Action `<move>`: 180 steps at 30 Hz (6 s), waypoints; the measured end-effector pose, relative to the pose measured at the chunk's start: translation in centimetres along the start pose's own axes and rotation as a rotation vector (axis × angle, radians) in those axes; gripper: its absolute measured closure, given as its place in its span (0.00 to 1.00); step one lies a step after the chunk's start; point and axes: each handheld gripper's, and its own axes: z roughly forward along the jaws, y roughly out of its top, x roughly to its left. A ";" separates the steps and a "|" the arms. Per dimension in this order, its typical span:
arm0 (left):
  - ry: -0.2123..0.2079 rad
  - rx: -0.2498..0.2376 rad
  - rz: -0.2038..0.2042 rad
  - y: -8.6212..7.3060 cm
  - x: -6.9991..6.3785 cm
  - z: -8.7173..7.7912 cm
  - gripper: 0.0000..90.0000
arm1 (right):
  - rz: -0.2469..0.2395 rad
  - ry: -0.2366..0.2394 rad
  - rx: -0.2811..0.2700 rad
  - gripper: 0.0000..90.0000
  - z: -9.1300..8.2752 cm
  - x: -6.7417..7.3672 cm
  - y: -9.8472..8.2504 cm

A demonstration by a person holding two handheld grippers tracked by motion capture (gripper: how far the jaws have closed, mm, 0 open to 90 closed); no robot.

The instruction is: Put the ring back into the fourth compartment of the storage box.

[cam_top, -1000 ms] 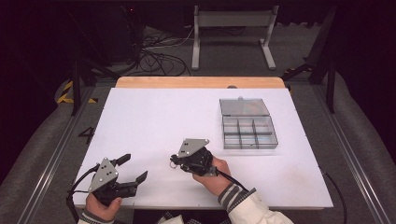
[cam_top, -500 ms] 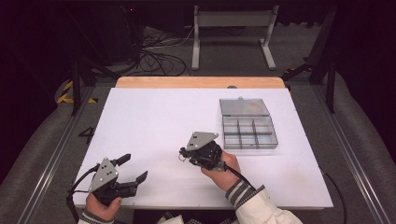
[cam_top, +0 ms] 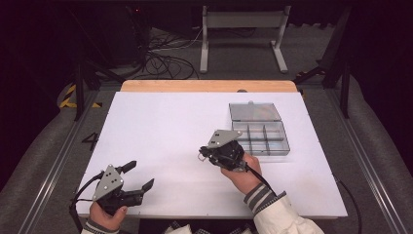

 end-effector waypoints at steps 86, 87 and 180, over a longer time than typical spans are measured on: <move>0.002 -0.001 -0.001 0.0 0.0 0.0 0.22 | 0.227 -0.205 0.246 0.97 -1.4 -10.6 -6.4; 0.002 -0.001 -0.001 0.0 0.0 0.0 0.22 | 0.226 -0.200 0.249 0.97 -1.3 -10.6 -6.4; -0.001 0.001 -0.002 0.0 -0.1 0.1 0.22 | 0.208 -0.147 0.053 0.27 -6.0 -7.6 -5.2</move>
